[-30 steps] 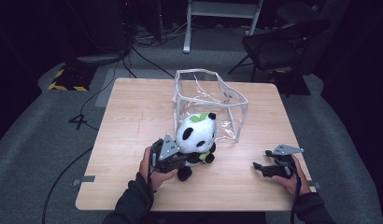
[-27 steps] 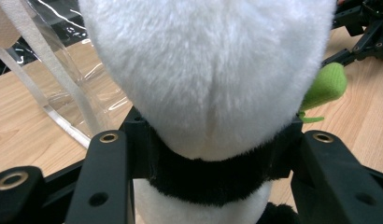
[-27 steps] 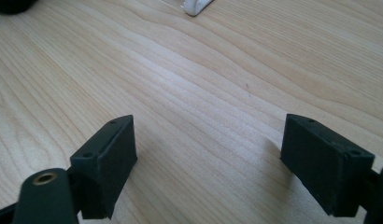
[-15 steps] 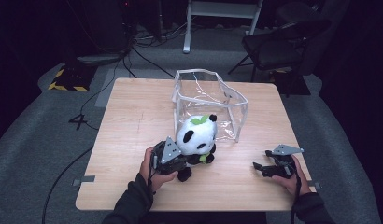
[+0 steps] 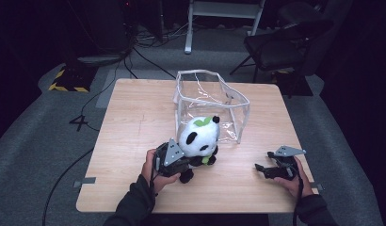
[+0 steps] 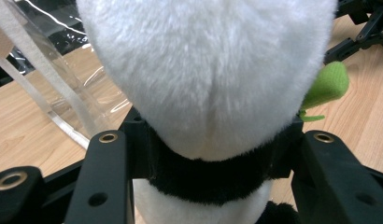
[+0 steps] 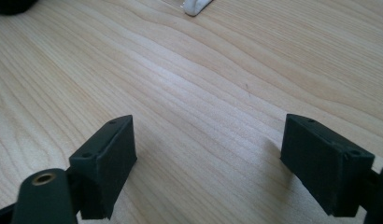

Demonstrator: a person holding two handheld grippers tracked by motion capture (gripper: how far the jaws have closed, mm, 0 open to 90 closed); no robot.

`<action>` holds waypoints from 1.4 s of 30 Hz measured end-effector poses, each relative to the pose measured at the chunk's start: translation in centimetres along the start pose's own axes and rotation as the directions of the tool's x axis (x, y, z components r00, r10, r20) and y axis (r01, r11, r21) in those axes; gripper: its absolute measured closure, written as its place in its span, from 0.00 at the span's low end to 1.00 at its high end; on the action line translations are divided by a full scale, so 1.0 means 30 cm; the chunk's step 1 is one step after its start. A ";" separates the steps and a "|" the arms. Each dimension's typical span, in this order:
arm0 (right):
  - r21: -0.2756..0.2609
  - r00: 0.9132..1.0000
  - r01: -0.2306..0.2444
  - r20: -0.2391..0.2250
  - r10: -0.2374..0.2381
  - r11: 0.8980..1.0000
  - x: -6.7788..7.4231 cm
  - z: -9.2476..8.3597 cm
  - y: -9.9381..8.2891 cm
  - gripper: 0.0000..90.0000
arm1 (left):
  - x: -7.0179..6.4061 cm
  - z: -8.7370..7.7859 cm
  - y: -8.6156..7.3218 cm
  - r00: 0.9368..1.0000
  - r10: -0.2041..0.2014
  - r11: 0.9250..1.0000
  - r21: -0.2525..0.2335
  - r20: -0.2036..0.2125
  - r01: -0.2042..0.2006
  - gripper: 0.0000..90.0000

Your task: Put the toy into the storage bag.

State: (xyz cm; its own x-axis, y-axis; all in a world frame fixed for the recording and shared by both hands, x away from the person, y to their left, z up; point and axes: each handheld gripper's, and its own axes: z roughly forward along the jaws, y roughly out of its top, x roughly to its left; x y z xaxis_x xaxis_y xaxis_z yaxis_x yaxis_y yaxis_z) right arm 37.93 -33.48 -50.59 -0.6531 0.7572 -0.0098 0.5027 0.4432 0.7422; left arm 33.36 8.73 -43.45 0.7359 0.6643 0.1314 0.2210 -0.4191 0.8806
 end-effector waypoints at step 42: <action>-0.001 1.000 0.000 0.000 0.000 1.000 0.001 -0.001 -0.001 0.20 | 0.056 -0.246 0.145 0.997 0.008 0.974 -0.223 -0.080 -0.026 0.58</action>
State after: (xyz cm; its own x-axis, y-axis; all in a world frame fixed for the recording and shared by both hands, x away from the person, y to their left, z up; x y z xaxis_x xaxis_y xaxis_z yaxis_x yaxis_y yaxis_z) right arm 37.89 -33.47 -50.59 -0.6528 0.7575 -0.0095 0.5027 0.4425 0.7426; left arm 30.85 12.58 -36.04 0.6838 0.7084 0.1749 0.0533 -0.2875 0.9563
